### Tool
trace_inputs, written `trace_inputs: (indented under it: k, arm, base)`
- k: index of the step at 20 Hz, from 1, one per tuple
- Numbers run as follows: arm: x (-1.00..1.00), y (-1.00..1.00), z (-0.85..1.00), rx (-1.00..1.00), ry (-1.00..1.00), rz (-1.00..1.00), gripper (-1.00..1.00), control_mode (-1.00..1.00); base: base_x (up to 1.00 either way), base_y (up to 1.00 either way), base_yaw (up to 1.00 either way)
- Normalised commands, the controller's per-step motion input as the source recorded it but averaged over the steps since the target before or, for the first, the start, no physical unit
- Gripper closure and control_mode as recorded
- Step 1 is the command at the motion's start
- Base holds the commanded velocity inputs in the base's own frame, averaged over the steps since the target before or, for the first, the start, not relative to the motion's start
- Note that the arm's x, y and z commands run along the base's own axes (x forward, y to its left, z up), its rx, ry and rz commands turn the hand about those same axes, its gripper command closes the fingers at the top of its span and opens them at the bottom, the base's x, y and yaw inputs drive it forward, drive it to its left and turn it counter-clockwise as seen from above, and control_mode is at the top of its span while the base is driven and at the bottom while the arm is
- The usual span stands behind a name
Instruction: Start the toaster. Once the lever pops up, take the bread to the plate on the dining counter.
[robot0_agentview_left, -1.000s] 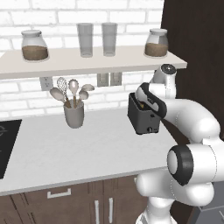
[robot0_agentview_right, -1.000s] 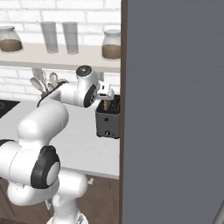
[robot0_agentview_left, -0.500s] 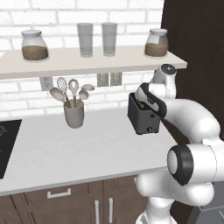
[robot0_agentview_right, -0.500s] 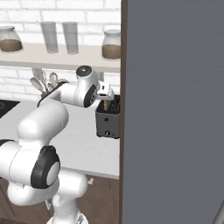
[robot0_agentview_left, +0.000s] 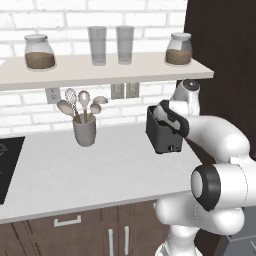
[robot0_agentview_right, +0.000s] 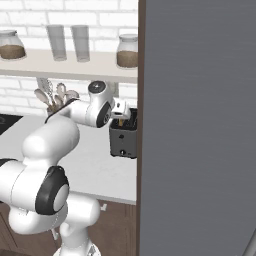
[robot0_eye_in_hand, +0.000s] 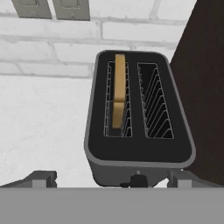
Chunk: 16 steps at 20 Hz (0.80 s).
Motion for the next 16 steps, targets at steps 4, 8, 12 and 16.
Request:
trace_inputs:
  k: [4,8,12,16]
  arm:
    - [0.06,0.0,-0.18,0.0,-0.05,0.0,-1.0,-1.0]
    - [0.14,0.0,-0.06,0.0,-0.04,0.0,-1.0,-1.0]
    - [0.23,0.0,-0.03,0.0,0.0,0.0,-1.0,-1.0]
    - [0.29,0.0,-0.02,0.0,0.0,0.0,-1.0,-1.0]
  base:
    - [0.0,0.0,0.0]
    - [0.0,0.0,0.0]
    - [0.0,0.0,0.0]
    - [0.0,0.0,0.0]
